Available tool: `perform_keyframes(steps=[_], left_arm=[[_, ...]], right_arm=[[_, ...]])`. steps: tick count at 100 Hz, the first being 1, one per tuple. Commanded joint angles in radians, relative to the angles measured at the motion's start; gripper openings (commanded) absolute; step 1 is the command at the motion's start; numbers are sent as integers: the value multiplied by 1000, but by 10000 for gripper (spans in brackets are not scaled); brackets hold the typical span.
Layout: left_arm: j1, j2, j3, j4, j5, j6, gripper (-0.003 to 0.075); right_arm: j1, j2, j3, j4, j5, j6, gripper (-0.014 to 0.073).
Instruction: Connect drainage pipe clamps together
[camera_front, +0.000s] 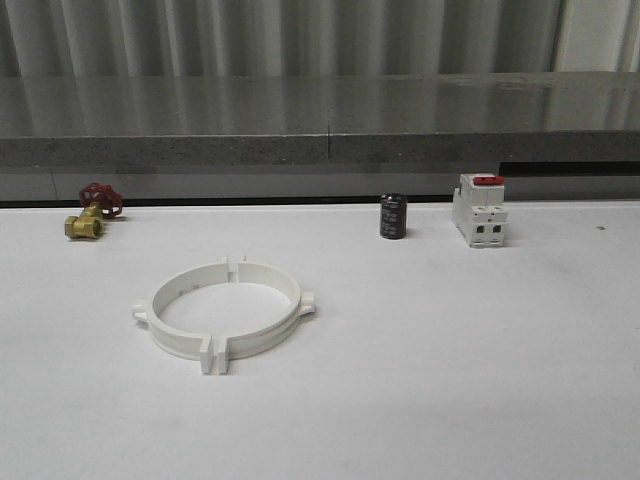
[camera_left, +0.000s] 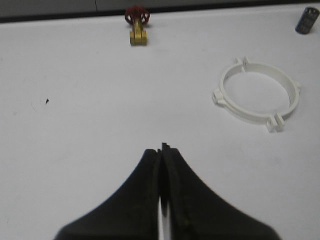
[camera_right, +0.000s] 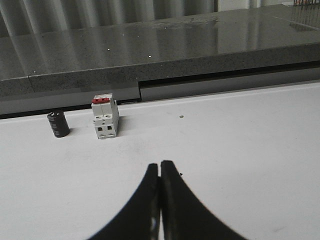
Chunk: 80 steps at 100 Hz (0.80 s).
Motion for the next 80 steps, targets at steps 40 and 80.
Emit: perform_keyframes(steps=[40, 80], left_arm=[[118, -262, 420, 44, -720, 1, -21], [155, -318, 549, 10, -767, 1, -21]], right_arm=[[-2, -19, -16, 2, -88, -12, -64], [-2, -18, -16, 2, -89, -12, -64]])
